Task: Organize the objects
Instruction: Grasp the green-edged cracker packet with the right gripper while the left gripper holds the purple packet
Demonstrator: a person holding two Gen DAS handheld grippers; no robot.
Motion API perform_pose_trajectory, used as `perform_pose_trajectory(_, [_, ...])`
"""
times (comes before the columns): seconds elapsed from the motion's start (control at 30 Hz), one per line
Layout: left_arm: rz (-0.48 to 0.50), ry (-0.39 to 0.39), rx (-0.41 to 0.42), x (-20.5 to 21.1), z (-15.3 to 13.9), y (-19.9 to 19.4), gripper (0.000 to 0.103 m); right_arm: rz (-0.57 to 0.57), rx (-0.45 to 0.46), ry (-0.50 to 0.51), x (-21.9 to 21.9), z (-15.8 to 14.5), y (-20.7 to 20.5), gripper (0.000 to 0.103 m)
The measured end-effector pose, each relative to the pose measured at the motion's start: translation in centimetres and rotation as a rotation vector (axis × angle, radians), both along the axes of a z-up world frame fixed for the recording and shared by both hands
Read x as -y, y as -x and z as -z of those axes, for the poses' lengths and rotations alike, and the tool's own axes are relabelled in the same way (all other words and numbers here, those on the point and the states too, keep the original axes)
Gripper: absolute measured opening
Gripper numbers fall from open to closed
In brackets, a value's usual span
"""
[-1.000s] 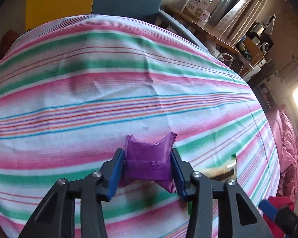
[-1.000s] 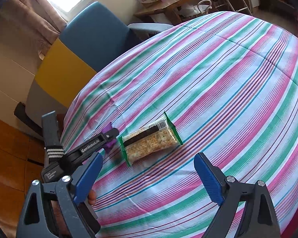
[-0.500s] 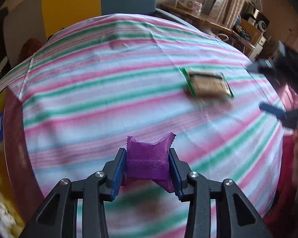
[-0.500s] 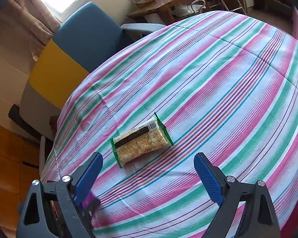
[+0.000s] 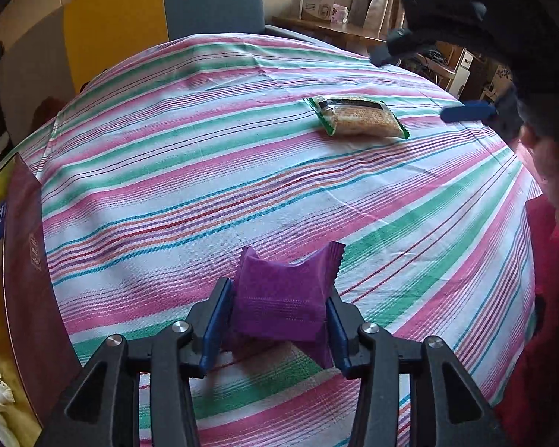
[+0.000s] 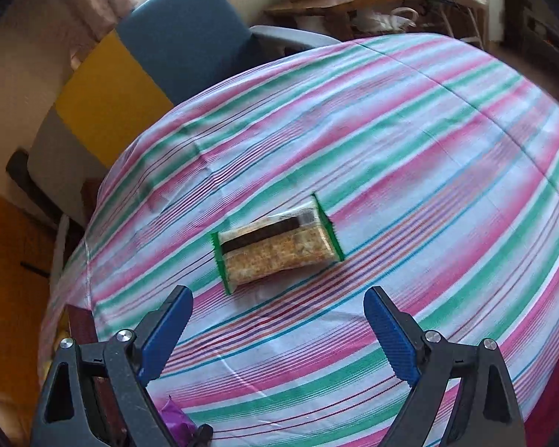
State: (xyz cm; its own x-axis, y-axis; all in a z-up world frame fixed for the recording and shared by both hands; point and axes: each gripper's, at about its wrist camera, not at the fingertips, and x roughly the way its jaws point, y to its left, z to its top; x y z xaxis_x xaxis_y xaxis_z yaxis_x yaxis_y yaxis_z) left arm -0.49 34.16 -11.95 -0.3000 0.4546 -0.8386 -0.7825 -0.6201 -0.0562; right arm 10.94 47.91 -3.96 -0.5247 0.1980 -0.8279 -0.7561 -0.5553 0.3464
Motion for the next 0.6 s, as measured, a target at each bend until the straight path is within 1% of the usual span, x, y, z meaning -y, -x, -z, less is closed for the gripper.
perform_pose_trajectory(0.13, [0.006, -0.027, -0.014, 0.5, 0.2, -0.4, 0.047, -0.149, 0.058, -0.1, -0.4, -1.4, 3.8, 0.094])
perform_pose_trajectory(0.17, [0.004, -0.033, -0.009, 0.6, 0.2, -0.2, 0.047, -0.18, 0.073, -0.11, -0.7, -1.2, 4.7, 0.094])
perform_pose_trajectory(0.23, [0.004, -0.042, -0.002, 0.7, 0.3, -0.1, 0.047, -0.238, 0.111, -0.098, -1.6, -0.2, 6.7, 0.094])
perform_pose_trajectory(0.37, [0.004, -0.048, -0.007, 0.6, 0.4, -0.1, 0.047, -0.245, 0.176, -0.123, -3.3, 1.4, 9.0, 0.094])
perform_pose_trajectory(0.5, [0.004, -0.065, 0.006, 1.0, 0.4, 0.0, 0.047, -0.238, 0.206, -0.044, -4.7, 3.2, 9.5, 0.094])
perform_pose_trajectory(0.6, [0.003, -0.074, 0.008, 1.1, 0.5, 0.0, 0.047, -0.288, 0.196, 0.081, -4.0, 4.5, 8.5, 0.094])
